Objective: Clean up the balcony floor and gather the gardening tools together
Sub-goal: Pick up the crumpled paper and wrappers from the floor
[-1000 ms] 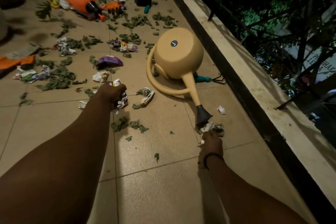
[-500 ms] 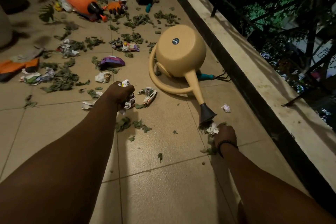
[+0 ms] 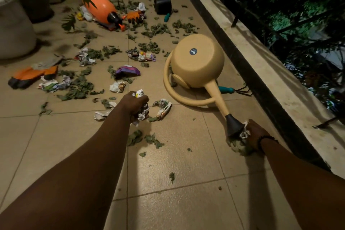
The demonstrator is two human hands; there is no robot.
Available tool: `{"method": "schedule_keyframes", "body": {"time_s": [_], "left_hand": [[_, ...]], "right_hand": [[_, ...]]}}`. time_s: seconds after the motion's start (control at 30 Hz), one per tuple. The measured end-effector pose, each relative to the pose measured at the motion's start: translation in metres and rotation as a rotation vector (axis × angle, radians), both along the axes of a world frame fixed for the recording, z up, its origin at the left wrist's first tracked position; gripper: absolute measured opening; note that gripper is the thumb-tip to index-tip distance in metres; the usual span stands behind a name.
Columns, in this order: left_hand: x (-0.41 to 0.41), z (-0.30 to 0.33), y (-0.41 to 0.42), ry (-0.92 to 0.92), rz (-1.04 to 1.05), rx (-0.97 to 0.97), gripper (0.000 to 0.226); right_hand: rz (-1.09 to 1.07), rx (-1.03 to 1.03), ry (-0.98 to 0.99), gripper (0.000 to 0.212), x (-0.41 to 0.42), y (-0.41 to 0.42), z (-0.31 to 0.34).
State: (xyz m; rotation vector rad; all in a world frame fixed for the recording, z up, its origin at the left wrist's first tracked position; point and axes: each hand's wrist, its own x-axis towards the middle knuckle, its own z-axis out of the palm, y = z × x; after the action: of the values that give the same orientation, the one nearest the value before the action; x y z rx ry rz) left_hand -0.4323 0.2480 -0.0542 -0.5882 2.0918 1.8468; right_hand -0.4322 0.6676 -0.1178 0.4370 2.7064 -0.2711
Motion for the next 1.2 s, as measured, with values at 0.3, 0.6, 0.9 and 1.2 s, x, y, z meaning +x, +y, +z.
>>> {"method": "schedule_keyframes", "body": {"time_s": [0.3, 0.6, 0.9, 1.2], "left_hand": [[0.004, -0.01, -0.017, -0.004, 0.127, 0.014, 0.027], [0.009, 0.006, -0.034, 0.039, 0.195, 0.041, 0.018], [0.035, 0.009, -0.091, 0.049, 0.245, -0.003, 0.034], [0.059, -0.004, -0.153, 0.032, 0.363, 0.042, 0.033]], "right_hand": [[-0.459, 0.099, 0.561, 0.032, 0.005, -0.014, -0.014], [0.014, -0.486, 0.877, 0.041, -0.012, -0.152, 0.075], [0.487, -0.292, 0.158, 0.061, -0.042, -0.256, 0.029], [0.297, -0.284, 0.134, 0.028, -0.058, -0.256, -0.036]]}}
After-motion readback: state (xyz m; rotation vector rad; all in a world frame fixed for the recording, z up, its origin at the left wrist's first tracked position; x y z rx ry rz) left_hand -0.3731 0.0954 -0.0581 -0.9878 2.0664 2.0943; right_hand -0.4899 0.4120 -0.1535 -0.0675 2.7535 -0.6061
